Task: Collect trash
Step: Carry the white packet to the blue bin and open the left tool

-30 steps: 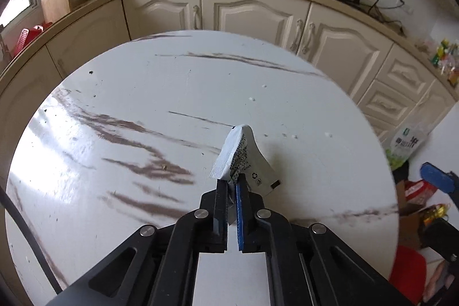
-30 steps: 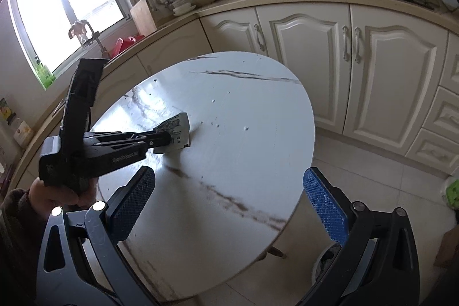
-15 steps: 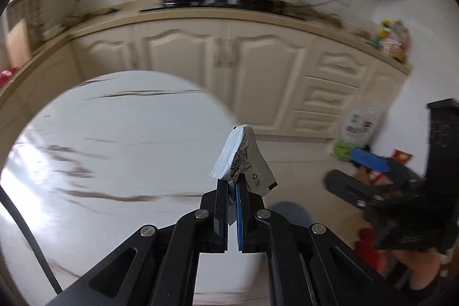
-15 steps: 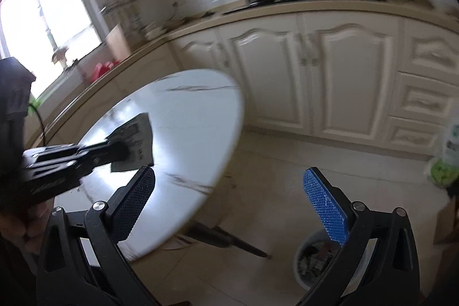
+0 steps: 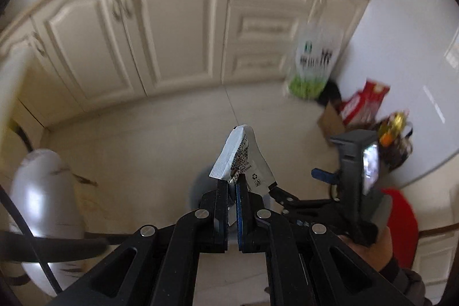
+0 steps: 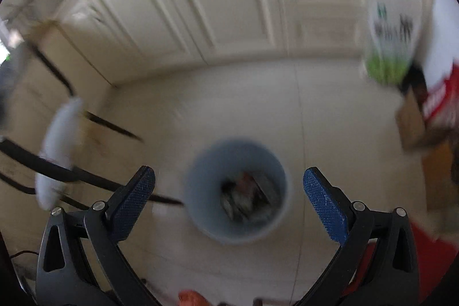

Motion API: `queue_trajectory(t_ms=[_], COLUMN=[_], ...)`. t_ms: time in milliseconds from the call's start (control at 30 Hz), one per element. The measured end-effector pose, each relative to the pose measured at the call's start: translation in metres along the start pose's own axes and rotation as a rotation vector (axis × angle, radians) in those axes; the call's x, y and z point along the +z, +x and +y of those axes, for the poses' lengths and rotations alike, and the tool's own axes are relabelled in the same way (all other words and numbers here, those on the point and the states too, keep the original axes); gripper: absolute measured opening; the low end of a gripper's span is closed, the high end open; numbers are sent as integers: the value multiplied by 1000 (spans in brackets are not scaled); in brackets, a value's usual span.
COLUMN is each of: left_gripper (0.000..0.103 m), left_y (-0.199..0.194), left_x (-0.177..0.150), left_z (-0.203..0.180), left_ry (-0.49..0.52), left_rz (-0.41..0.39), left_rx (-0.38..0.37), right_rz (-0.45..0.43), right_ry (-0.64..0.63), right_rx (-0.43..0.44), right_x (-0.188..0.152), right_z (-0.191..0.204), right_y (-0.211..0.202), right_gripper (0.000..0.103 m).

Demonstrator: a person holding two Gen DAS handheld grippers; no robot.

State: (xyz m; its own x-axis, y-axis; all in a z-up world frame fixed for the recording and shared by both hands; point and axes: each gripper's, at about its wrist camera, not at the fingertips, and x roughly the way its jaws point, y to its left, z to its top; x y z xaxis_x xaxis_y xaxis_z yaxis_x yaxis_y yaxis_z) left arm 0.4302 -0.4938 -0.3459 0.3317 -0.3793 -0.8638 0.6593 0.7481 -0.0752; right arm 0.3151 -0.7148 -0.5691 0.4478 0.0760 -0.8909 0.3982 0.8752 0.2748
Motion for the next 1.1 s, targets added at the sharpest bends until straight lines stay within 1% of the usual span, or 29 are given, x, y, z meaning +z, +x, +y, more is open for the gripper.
queue_trajectory(t_ms=[33,67,133,167,233,300,367,433,500,567,600,633,700,833,867,900,933,967,1000,1033,1100], left_gripper=[0,0,0,0,0,0,0,0,1,1,1,1,1,2,6,8,12,30,51,57,58], left_y=[25,39,76,96,129,158,185,210,232,255,264,275,288,295,291,280,279,278,275,269,254], left_x=[-3,-4,-11,-14,-14,-14,-23,-24,-31,-25,-28,-26,-25,-22,-22,-29,-28,-28,-28,-27,-20], left_z=[-3,-3,-3,-3,-2,-1,2,6,6,9,9,8,13,7,6,10,10,10,9,8,2], left_ry=[5,5,9,14,13,8,1,-4,-13,-6,-8,-12,-13,-10,-11,-15,-21,-21,-11,6,24], left_rz=[33,55,112,143,193,234,280,316,355,380,396,409,417,416,405,398,403,413,412,386,354], left_rx=[16,13,29,33,49,64,68,72,70,83,81,81,93,105,122,132,124,118,136,168,179], right_rz=[40,78,149,183,246,286,320,342,354,376,385,386,380,373,373,370,368,367,364,363,357], right_ry=[25,52,97,126,173,197,216,223,214,210,218,223,209,230,234,239,241,242,243,242,242], right_rx=[-9,-14,1,3,7,9,22,30,14,7,15,23,11,20,22,23,23,23,20,19,14], right_x=[-6,-13,-27,-35,-48,-57,-65,-70,-76,-80,-82,-82,-82,-80,-80,-81,-81,-81,-81,-81,-79], right_z=[-12,-25,-49,-59,-72,-84,-92,-98,-100,-106,-108,-109,-108,-108,-108,-108,-108,-107,-106,-106,-105], right_y=[19,40,77,93,121,143,160,170,176,182,183,184,184,182,182,182,182,182,182,182,180], right_gripper=[103,103,103,101,95,79,78,65,32,24,21,21,21,20,20,20,20,20,20,20,20])
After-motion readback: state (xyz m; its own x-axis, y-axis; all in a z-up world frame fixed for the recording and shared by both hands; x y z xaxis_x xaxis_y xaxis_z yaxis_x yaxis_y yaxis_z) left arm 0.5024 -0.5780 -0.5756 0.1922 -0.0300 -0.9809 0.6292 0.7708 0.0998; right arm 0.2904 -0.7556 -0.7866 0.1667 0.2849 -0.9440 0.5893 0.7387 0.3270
